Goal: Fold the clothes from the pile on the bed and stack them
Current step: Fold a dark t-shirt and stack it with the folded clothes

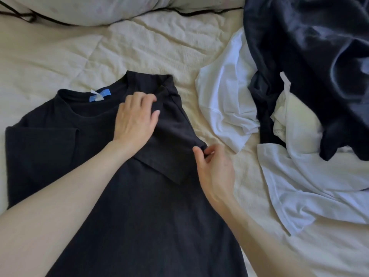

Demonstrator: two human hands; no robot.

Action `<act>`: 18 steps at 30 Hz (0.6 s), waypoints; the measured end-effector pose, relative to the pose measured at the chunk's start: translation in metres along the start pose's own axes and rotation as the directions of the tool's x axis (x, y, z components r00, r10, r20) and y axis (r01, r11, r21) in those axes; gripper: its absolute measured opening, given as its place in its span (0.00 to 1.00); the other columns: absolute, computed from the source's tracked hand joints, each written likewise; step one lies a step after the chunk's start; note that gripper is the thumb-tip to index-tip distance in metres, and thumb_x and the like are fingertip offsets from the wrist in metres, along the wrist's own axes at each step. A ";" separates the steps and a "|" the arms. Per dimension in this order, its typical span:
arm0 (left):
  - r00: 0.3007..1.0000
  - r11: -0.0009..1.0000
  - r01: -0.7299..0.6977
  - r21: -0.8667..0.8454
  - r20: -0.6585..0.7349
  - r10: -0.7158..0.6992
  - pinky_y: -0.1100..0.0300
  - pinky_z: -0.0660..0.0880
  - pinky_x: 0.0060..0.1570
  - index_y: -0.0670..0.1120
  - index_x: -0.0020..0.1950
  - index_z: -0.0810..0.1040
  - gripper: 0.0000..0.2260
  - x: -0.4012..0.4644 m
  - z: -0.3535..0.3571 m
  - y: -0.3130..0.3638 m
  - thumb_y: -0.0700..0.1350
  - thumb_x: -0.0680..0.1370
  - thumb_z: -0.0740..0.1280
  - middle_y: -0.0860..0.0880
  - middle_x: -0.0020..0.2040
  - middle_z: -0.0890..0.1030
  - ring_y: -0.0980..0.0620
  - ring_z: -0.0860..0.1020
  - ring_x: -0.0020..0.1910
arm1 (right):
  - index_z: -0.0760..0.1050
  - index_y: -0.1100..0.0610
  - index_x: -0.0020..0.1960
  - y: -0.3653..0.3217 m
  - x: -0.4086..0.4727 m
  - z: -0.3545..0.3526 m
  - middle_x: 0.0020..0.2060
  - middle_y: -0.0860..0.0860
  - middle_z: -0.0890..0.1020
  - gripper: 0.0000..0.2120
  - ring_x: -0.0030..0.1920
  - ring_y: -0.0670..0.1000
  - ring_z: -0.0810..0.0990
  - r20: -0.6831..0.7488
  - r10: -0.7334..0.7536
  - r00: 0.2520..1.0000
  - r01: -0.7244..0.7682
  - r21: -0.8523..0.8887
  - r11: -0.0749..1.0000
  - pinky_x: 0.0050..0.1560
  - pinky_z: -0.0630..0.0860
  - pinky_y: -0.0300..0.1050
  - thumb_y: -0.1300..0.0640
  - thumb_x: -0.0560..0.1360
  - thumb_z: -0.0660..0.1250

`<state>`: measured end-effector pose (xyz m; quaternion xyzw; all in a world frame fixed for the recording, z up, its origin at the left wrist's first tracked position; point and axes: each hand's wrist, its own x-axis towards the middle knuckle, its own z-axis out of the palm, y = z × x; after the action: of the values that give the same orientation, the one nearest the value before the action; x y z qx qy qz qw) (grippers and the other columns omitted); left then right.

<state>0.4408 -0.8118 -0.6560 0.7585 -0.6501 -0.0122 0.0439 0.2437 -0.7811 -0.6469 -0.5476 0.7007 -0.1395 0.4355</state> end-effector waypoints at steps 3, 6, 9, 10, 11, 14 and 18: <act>0.977 0.986 -0.161 -0.043 0.132 0.165 0.48 0.64 0.63 0.43 0.70 0.67 0.19 0.003 0.014 0.015 0.48 0.80 0.59 0.41 0.69 0.67 0.41 0.65 0.68 | 0.77 0.58 0.52 -0.003 0.010 0.000 0.44 0.51 0.78 0.08 0.46 0.54 0.76 -0.111 -0.499 0.859 0.454 -0.281 0.845 0.47 0.74 0.50 0.54 0.76 0.66; 0.899 0.982 -0.158 -0.105 0.397 0.187 0.50 0.44 0.74 0.48 0.78 0.48 0.28 0.017 0.032 0.018 0.56 0.81 0.52 0.45 0.78 0.43 0.46 0.42 0.77 | 0.69 0.57 0.70 0.007 0.018 0.010 0.68 0.56 0.71 0.22 0.70 0.59 0.67 0.239 -0.639 0.731 0.653 -0.518 0.553 0.67 0.64 0.58 0.50 0.78 0.63; 0.825 0.988 -0.151 -0.022 0.547 0.138 0.50 0.36 0.73 0.51 0.77 0.39 0.33 0.030 0.040 0.019 0.64 0.78 0.47 0.47 0.77 0.35 0.48 0.36 0.76 | 0.45 0.52 0.78 0.027 0.030 0.011 0.77 0.50 0.46 0.30 0.77 0.53 0.44 0.494 -0.420 0.761 0.647 -0.625 0.437 0.74 0.42 0.55 0.42 0.81 0.49; 0.824 0.988 -0.154 -0.020 0.549 0.140 0.51 0.36 0.73 0.52 0.77 0.39 0.33 0.031 0.040 0.019 0.65 0.78 0.47 0.47 0.77 0.36 0.48 0.36 0.76 | 0.43 0.52 0.78 0.032 0.033 0.011 0.77 0.49 0.44 0.31 0.77 0.52 0.42 0.505 -0.398 0.766 0.642 -0.635 0.430 0.74 0.40 0.55 0.41 0.81 0.47; 0.839 0.987 -0.157 -0.044 0.522 0.157 0.51 0.37 0.73 0.52 0.77 0.40 0.32 0.029 0.040 0.019 0.64 0.79 0.48 0.47 0.77 0.37 0.48 0.37 0.76 | 0.43 0.52 0.78 0.035 0.034 0.011 0.77 0.49 0.44 0.31 0.77 0.52 0.42 0.504 -0.398 0.767 0.641 -0.638 0.428 0.74 0.41 0.55 0.41 0.80 0.47; 0.934 0.972 -0.137 -0.193 0.302 0.191 0.51 0.41 0.74 0.51 0.78 0.46 0.27 0.007 0.030 0.014 0.55 0.82 0.52 0.48 0.78 0.45 0.49 0.42 0.77 | 0.52 0.54 0.77 0.032 0.025 0.013 0.77 0.53 0.52 0.30 0.77 0.55 0.49 0.430 -0.493 0.756 0.645 -0.617 0.451 0.74 0.46 0.59 0.43 0.79 0.52; 0.973 0.989 -0.070 -0.129 0.208 0.096 0.45 0.44 0.73 0.50 0.78 0.49 0.26 -0.065 0.026 0.006 0.51 0.81 0.52 0.44 0.78 0.48 0.44 0.45 0.77 | 0.64 0.55 0.73 0.041 -0.008 0.020 0.74 0.56 0.63 0.27 0.74 0.58 0.60 0.362 -0.634 0.684 0.703 -0.561 0.438 0.71 0.57 0.63 0.47 0.77 0.59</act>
<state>0.4226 -0.7500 -0.6843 0.7210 -0.6802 -0.1310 0.0199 0.2326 -0.7535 -0.6823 -0.9010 0.4052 -0.0152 0.1541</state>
